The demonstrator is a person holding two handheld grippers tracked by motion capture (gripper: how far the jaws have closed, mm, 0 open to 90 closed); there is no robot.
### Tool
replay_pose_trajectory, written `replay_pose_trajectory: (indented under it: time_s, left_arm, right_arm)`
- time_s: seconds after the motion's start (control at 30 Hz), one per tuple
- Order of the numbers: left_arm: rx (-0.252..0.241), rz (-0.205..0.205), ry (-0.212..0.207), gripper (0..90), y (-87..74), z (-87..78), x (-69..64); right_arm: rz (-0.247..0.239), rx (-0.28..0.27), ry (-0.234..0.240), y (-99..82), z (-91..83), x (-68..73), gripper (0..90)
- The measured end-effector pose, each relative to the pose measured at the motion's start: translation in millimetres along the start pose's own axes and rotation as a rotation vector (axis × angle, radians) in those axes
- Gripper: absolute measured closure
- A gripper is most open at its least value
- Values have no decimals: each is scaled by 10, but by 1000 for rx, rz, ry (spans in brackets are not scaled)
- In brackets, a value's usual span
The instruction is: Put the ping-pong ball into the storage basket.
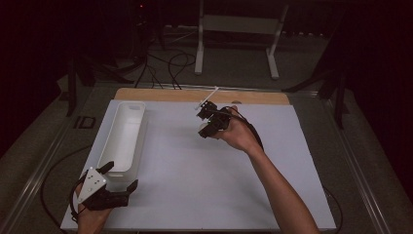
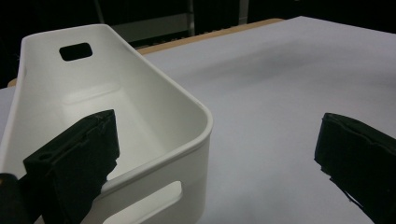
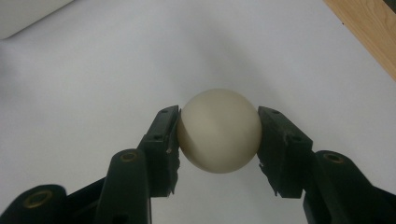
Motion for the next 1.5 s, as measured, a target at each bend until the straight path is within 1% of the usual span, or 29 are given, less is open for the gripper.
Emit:
replay_pose_trajectory:
  time_s: [0.1, 0.13, 0.3, 0.33, 0.37, 0.4, 0.47, 0.6, 0.63, 0.67, 0.7, 0.73, 0.8, 0.9, 0.93, 1.13, 1.17, 1.23, 1.27, 1.3, 1.33, 1.37, 1.43, 1.47, 1.5]
  left_arm:
    - [0, 0, 0, 3, 0, 0, 0]
    - [0, 0, 0, 3, 0, 0, 0]
    - [0, -1, 0, 3, 0, 0, -1]
    - [0, 0, 0, 3, -1, 0, 0]
    - [0, 0, 0, 3, -1, 0, 0]
    - [0, -1, -1, 3, 0, 0, 0]
    - [-1, 0, 1, 3, 0, 1, 0]
    - [-1, -1, 0, 3, 0, 1, 0]
    - [-1, 0, 0, 3, -1, 1, 1]
    - [-1, 0, 0, 3, -1, 1, 1]
    - [-1, -1, 0, 3, 0, 0, 1]
    - [-1, -1, 0, 3, 0, 0, 1]
    - [-1, 0, 0, 3, -1, 1, 1]
    - [-1, 0, 0, 3, 0, 1, 1]
    - [-1, 0, 0, 3, -1, 1, 1]
    - [-2, 0, 0, 3, 0, 2, 2]
    - [-2, 0, 0, 3, 0, 2, 2]
    - [-2, 0, 0, 3, 0, 2, 1]
    - [-1, 0, 0, 3, -1, 1, 2]
    - [-1, 0, 0, 3, -1, 1, 2]
    - [-2, 0, -1, 3, 0, 1, 2]
    - [-1, 0, 0, 3, -1, 1, 2]
    - [-1, 0, -1, 3, -1, 1, 2]
    - [-1, 0, -1, 3, -1, 0, 2]
    - [-1, 0, -1, 3, -1, 0, 2]
  right_arm:
    - [10, -6, 0, 17, 7, 19, 509]
    - [-6, 0, 1, 21, 15, 21, 509]
    - [-5, -4, 3, 45, 29, 44, 509]
    - [10, -6, 6, 52, 31, 63, 509]
    - [6, -6, 7, 64, 36, 72, 509]
    - [-11, -4, 6, 67, 37, 63, 509]
    - [-1, -4, 7, 77, 41, 81, 509]
    - [-1, -3, 10, 91, 47, 97, 509]
    - [-22, -1, 11, 104, 48, 100, 509]
    - [-22, -1, 11, 104, 48, 100, 509]
    - [-10, 0, 13, 110, 49, 116, 509]
    - [-10, 0, 13, 110, 49, 116, 509]
    - [-34, -1, 13, 132, 54, 118, 509]
    - [-20, -1, 14, 146, 56, 143, 509]
    - [-27, -1, 15, 150, 58, 142, 509]
    - [-24, -3, 14, 172, 73, 164, 509]
    - [-34, 0, 18, 181, 79, 174, 509]
    - [-30, -4, 20, 194, 80, 189, 509]
    - [-55, 2, 22, 193, 82, 180, 509]
    - [-55, 2, 22, 193, 82, 180, 509]
    - [-50, -3, 20, 201, 86, 184, 509]
    - [-32, -5, 23, 209, 91, 209, 509]
    - [-40, -3, 24, 217, 92, 213, 509]
    - [-56, 3, 24, 217, 93, 208, 509]
    - [-56, 3, 24, 217, 93, 208, 509]
Point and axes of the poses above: each handheld gripper's, and its own axes: z roughly forward along the jaws, y roughly out of its top, x roughly to its left, the point moved 8 cm from there along z, roughly forward along the jaws, and after that the axes turned 13 degrees about y, right-handed, at the moved point
